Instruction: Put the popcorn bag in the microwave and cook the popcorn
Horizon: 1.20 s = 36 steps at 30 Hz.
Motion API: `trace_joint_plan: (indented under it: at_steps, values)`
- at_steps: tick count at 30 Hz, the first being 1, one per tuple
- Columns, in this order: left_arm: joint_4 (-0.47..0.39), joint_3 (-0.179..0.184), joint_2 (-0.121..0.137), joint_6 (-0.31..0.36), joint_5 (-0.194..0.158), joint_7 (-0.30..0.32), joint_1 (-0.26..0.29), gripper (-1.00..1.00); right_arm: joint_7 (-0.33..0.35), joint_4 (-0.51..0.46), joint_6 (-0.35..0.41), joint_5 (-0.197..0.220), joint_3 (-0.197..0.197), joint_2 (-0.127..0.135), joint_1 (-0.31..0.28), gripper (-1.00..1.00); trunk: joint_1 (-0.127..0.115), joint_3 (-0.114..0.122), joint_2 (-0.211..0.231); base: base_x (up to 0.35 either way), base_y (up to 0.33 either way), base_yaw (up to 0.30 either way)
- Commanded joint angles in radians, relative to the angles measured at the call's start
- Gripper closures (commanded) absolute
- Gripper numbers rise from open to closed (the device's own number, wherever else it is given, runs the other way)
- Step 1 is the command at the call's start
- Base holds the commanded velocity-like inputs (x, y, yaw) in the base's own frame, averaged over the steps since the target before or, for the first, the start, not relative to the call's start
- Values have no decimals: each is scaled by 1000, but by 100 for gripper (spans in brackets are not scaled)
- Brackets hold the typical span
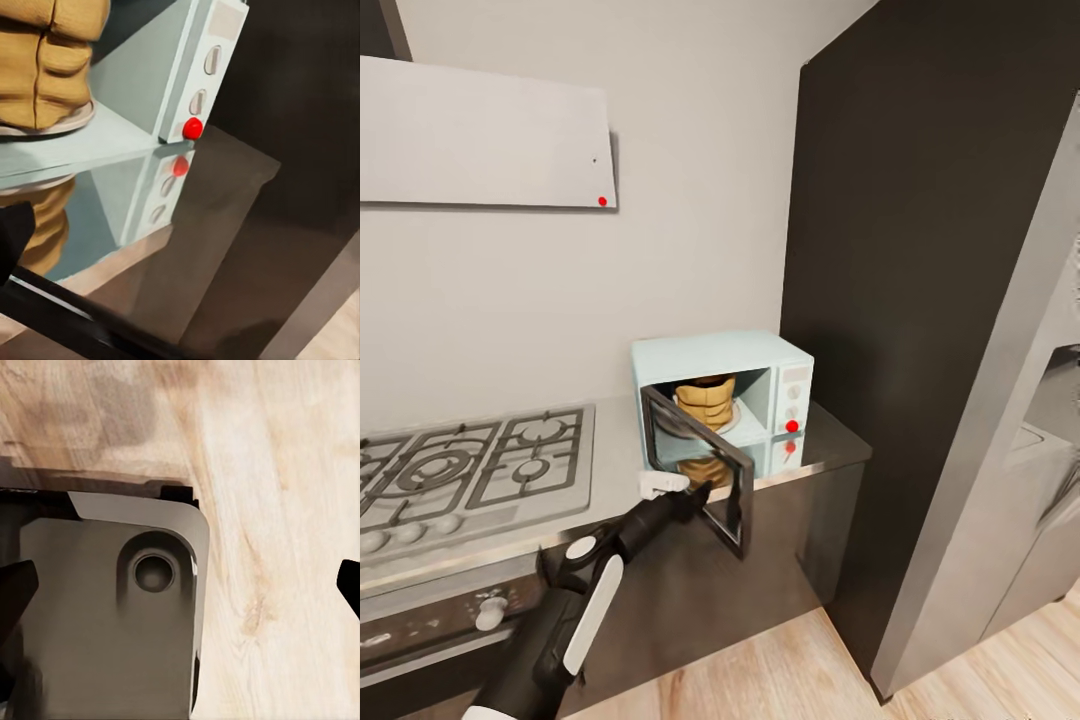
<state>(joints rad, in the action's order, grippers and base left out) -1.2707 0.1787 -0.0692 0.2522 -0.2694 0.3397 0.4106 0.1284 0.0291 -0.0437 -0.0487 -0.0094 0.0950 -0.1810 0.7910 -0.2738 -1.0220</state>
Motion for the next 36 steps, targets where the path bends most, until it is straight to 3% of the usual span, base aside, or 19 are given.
trace_joint_plan:
  at_steps: [1, 10, 16, 36]
  values:
    - [0, -1, -1, 10, -11, 2, 1, -100, -3, 3, -4, -5, -2, 0, -2, -100, 0, 0, -1, 0, 0, -126]
    - [0, 0, -3, 9, -10, -1, 1, -100, -26, 3, -4, -5, -3, 0, -2, -100, 0, 8, -1, 0, 0, -161]
    - [0, 2, -2, 10, -14, -104, 1, -100, -26, 3, -4, -4, -3, 0, -2, -100, 0, 14, -1, 0, 0, -165]
    - [1, 2, -2, 9, -13, -110, 1, -100, -26, 3, -4, -5, -3, 0, -2, -100, 0, 30, -1, 24, 0, -134]
